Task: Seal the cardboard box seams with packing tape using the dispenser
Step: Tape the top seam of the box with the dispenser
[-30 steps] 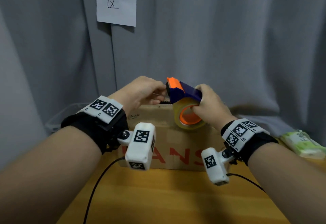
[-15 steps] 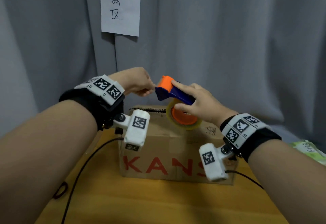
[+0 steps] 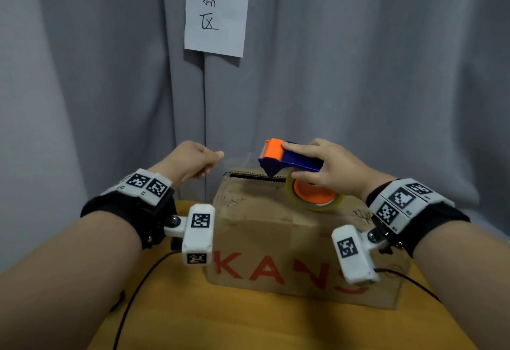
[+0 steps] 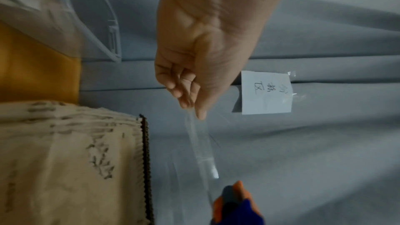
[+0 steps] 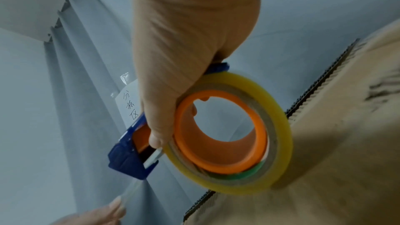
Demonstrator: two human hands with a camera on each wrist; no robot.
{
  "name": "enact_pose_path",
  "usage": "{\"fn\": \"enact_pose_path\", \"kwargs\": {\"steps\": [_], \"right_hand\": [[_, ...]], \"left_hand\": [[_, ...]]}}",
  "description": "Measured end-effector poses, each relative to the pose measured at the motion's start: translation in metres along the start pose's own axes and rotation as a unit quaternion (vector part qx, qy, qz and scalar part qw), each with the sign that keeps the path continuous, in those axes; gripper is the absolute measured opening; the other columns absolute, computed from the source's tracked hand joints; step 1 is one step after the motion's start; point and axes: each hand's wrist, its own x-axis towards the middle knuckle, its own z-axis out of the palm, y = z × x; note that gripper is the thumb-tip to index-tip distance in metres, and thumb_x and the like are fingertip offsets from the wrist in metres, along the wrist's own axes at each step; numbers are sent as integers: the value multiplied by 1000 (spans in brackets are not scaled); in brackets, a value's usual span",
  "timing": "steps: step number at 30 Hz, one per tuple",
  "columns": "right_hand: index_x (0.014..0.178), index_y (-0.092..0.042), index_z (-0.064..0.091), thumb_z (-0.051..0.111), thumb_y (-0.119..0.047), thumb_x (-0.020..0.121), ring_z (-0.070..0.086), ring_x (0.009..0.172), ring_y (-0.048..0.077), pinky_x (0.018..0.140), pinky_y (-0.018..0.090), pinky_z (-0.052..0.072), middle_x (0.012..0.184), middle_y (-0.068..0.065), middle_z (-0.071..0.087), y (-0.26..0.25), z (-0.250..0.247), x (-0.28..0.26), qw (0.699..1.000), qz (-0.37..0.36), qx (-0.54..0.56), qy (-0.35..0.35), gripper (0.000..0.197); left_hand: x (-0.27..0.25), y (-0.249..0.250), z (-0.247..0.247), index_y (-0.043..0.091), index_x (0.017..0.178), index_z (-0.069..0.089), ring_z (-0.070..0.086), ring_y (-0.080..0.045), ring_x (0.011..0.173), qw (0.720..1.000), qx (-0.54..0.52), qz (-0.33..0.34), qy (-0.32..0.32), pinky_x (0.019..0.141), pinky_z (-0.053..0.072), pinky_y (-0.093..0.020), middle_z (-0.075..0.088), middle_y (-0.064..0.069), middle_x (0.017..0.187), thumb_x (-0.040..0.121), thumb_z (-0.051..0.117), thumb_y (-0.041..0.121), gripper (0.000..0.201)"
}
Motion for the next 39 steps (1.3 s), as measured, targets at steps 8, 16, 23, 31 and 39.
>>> {"fn": "enact_pose_path", "kwargs": {"steps": [8,16,23,31,39], "right_hand": [[142,-48,31,59,-44,88,47,92,17,81,27,35,103,-3,45,4,33,43,995,33,-82,36,61],[139,-44,41,65,-46,82,56,98,20,90,38,46,107,2,57,32,61,78,992,113,26,56,61],[135,-40,48,70,-50,76,58,102,17,92,40,48,110,0,63,42,72,72,982,150,82,79,64],[129,-44,54,73,-48,71,58,109,18,94,40,47,118,-4,63,17,51,38,984,163,40,56,61],[127,-43,55,74,-45,70,58,110,14,96,38,47,121,-11,62,-14,18,-34,980,176,57,76,61]], "left_hand": [[36,-34,32,17,133,28,47,-21,117,999,-39,21,-4,90,48,-33,39,-5,133,81,72,28,69],[77,-72,49,20,147,3,28,-17,136,984,5,20,-178,109,33,-36,10,4,154,74,79,19,105],[71,-91,64,19,136,20,42,-22,127,986,23,31,-160,104,42,-43,28,-1,144,78,75,27,81],[29,-80,78,18,129,26,41,-18,125,988,39,48,-145,104,40,-38,32,0,135,79,74,28,70],[-47,-55,88,9,133,27,37,-19,129,988,53,62,-131,109,36,-38,32,-10,140,77,76,25,75]]}}
